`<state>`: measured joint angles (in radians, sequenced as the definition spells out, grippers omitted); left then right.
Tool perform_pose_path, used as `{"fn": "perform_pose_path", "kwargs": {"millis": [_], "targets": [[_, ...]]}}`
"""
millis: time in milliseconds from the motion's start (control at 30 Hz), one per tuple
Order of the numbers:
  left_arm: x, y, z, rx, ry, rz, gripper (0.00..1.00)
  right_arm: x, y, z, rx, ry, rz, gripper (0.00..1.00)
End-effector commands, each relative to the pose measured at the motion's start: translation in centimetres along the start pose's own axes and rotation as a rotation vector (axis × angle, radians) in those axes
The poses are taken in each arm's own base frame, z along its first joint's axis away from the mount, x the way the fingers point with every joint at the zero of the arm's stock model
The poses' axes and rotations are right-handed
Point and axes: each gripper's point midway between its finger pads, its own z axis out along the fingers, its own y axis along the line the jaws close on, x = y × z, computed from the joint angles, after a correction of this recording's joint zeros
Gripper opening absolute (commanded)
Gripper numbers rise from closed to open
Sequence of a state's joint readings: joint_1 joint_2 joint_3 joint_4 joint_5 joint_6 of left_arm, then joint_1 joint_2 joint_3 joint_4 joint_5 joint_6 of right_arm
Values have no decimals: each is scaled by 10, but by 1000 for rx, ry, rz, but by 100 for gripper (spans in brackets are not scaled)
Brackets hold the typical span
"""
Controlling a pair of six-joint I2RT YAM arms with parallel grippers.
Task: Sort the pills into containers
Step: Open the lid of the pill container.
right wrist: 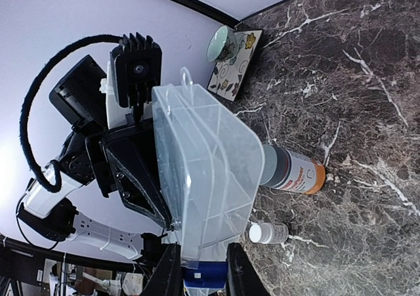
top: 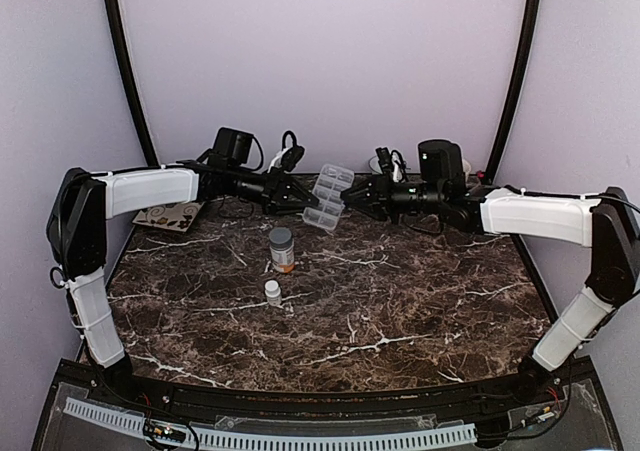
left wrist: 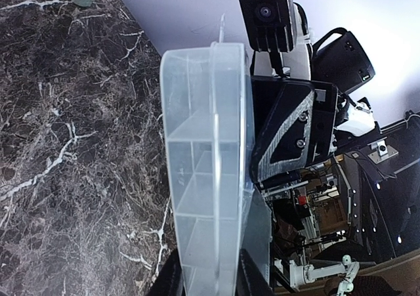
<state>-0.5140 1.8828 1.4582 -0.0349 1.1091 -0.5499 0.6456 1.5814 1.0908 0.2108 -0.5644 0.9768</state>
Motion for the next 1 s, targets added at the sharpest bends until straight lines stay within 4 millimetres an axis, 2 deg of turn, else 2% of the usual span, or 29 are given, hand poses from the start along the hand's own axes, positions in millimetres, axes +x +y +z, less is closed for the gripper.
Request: {"fn": "perform_pose_path", "kwargs": {"millis": [0, 333, 467, 567, 667, 733, 833, 967], "targets": [[-30, 17, -17, -112, -111, 40, 0, 10, -7, 6, 22, 66, 29, 12], [-31, 22, -13, -95, -109, 31, 0, 11, -17, 9, 41, 78, 48, 25], [-32, 22, -12, -86, -110, 30, 1, 12, -20, 9, 48, 80, 49, 23], [-32, 19, -11, -69, -108, 32, 9, 12, -19, 10, 39, 81, 43, 19], [-30, 18, -10, -52, -97, 28, 8, 9, -19, 12, 30, 83, 39, 18], [-30, 18, -11, -54, -97, 28, 5, 8, -22, 13, 35, 79, 41, 22], [-29, 16, -10, -41, -89, 26, 5, 5, -21, 12, 15, 71, 39, 42], [-28, 14, -10, -32, -79, 21, 5, 2, -20, 12, -10, 59, 31, 49]]}}
